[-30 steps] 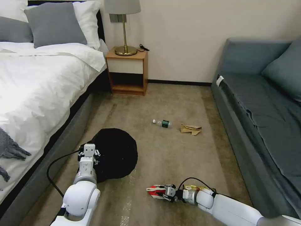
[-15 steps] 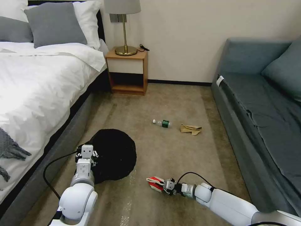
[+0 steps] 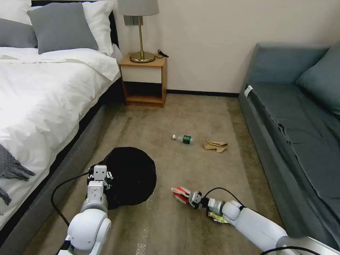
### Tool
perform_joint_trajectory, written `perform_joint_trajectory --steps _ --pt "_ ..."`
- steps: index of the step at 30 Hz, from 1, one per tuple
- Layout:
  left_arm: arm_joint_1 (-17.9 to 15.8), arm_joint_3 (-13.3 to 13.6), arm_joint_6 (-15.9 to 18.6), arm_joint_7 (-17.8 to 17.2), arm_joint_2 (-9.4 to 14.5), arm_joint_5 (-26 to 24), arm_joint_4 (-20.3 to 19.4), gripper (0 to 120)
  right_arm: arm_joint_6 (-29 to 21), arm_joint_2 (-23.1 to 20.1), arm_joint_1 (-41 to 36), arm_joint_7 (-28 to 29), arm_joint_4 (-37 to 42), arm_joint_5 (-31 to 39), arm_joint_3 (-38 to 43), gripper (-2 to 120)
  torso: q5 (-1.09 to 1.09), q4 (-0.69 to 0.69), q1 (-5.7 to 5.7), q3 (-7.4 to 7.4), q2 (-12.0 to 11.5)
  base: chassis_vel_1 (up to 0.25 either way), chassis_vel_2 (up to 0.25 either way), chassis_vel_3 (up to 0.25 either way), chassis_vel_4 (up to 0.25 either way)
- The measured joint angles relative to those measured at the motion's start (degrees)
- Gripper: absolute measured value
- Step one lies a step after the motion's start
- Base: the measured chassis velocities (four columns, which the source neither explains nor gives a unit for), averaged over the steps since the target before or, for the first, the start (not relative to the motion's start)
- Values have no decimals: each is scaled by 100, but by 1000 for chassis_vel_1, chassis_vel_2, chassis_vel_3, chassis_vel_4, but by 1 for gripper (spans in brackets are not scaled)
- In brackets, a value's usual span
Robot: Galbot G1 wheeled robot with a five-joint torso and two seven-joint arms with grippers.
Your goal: Pick up the trash bin, then pick up the garbage on the floor and place it into the trash bin.
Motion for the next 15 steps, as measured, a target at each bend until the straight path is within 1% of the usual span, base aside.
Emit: perform_joint_trajectory --steps 3,4,6,7,10,15 --pt "-32 20 -26 6 31 -8 67 4 51 303 124 7 -300 -44 747 0 2 2 0 0 0 0 0 0 0" --pt "-32 20 -26 6 31 -8 67 4 51 303 124 7 -300 -44 747 0 2 2 0 0 0 0 0 0 0" --pt "-40 41 -65 17 38 -8 109 4 79 390 227 42 -392 -51 1047 0 1 2 0 0 0 0 0 0 0" --pt "-40 41 -65 17 38 -8 109 4 79 390 227 42 -392 -51 1047 0 1 2 0 0 0 0 0 0 0" --pt "-30 75 -229 30 34 -31 206 4 82 472 347 154 -349 15 1252 0 0 -1 0 0 0 0 0 0 0" --pt "-31 109 -260 32 42 -60 264 4 -1 668 396 325 -39 218 1472 0 0 0 0 0 0 0 0 0 0"
